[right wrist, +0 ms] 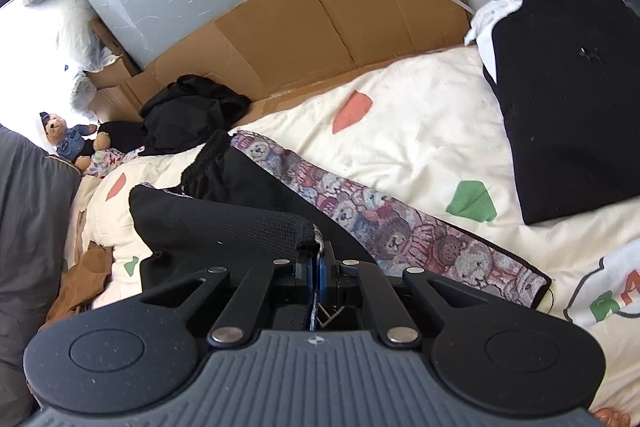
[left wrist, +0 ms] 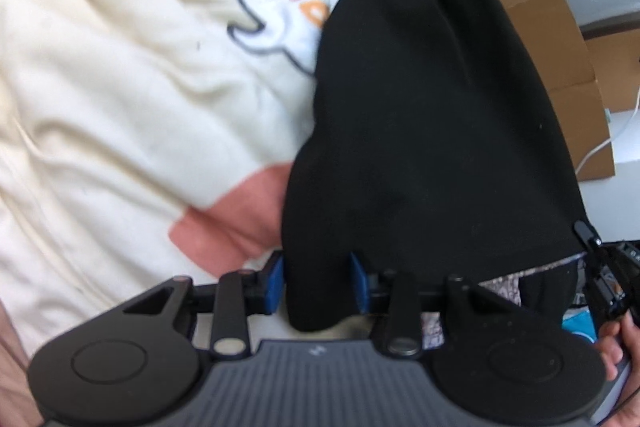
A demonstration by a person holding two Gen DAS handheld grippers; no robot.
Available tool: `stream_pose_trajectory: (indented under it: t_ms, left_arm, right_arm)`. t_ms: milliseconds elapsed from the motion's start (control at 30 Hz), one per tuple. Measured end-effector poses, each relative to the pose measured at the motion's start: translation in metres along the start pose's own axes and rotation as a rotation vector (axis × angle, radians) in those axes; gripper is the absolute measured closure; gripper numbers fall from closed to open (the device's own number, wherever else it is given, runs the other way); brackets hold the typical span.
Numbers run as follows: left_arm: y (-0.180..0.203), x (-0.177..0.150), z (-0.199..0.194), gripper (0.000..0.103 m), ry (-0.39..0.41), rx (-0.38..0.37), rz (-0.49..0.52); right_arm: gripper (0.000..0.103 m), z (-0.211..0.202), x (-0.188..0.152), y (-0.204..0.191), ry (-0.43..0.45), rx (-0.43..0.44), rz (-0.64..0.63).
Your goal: Fold clothes
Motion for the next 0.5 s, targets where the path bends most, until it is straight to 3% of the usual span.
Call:
stream_pose_trajectory:
  t_ms: [33,133,500]
  left_arm:
    - [-0.001,-0.001,0.001,0.081,0.004,0.003,0.004]
    - [-0.002,-0.001,-0.001,0.093,-0.001,0.008,0.023]
    - [0.028,0.01,-0.045,0.097,0.007,-0.073,0.007]
  right_arm:
    - [0.1,0.001,-0.001,0.002,-0.003,-0.003,0.004]
    - [0.1,0.002,-0.004,0.006,-0.01,-0.008,0.014]
    - [0.1,-0.006,0.016,0.02,0.008,-0.034,0.058]
Point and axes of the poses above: each gripper's, at about its wrist camera, not at the fingertips, and z roughly the way its jaws point, y to its right, x to its top, the point moved 10 cm from there along z, roughly the way its jaws point, and after that the axes turned 11 degrees about y, right-handed, at the moved point
